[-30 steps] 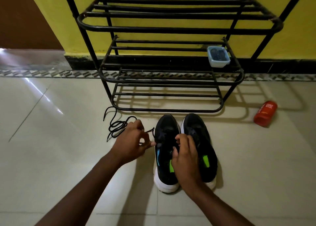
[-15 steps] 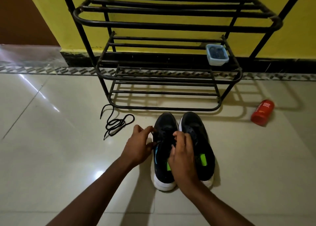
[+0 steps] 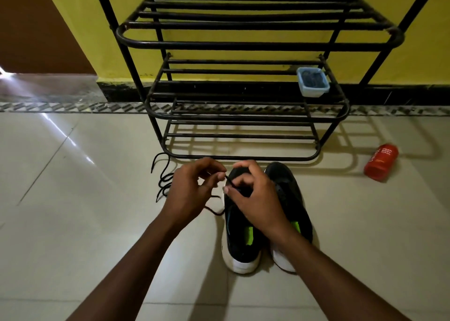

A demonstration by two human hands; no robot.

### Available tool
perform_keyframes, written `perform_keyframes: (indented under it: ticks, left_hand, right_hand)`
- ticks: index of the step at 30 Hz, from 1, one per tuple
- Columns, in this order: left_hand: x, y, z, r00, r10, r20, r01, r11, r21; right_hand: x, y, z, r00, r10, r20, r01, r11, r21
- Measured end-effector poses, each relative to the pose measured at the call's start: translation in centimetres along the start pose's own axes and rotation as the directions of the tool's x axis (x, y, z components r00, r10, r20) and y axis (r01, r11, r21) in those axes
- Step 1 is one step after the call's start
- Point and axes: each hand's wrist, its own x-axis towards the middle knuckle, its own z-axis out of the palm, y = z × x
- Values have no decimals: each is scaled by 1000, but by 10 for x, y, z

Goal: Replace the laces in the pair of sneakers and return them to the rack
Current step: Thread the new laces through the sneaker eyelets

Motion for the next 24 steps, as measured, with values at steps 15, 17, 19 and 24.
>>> perform_keyframes:
  ticks: [15,17,19,24]
  left_hand:
    - [-27,-69,-4,909,-409,-81,417,886,203]
    - [-26,-62,2,902,-422,-89,431,893,132]
    - [-24,-51,10,901,-429,-69,430,903,0]
    - [-20,-24,35,898,-433,78,435,847,-305]
  right_hand:
    - [17,15,-16,946,44,-321,-85,989,-117]
    - [5,18,-19,938,9,-346,-94,969,-229]
    - [-9,23,-22,949,23,-315,-121,948,-294]
    - [-33,34,-18,984,125,-125,-159,934,-318]
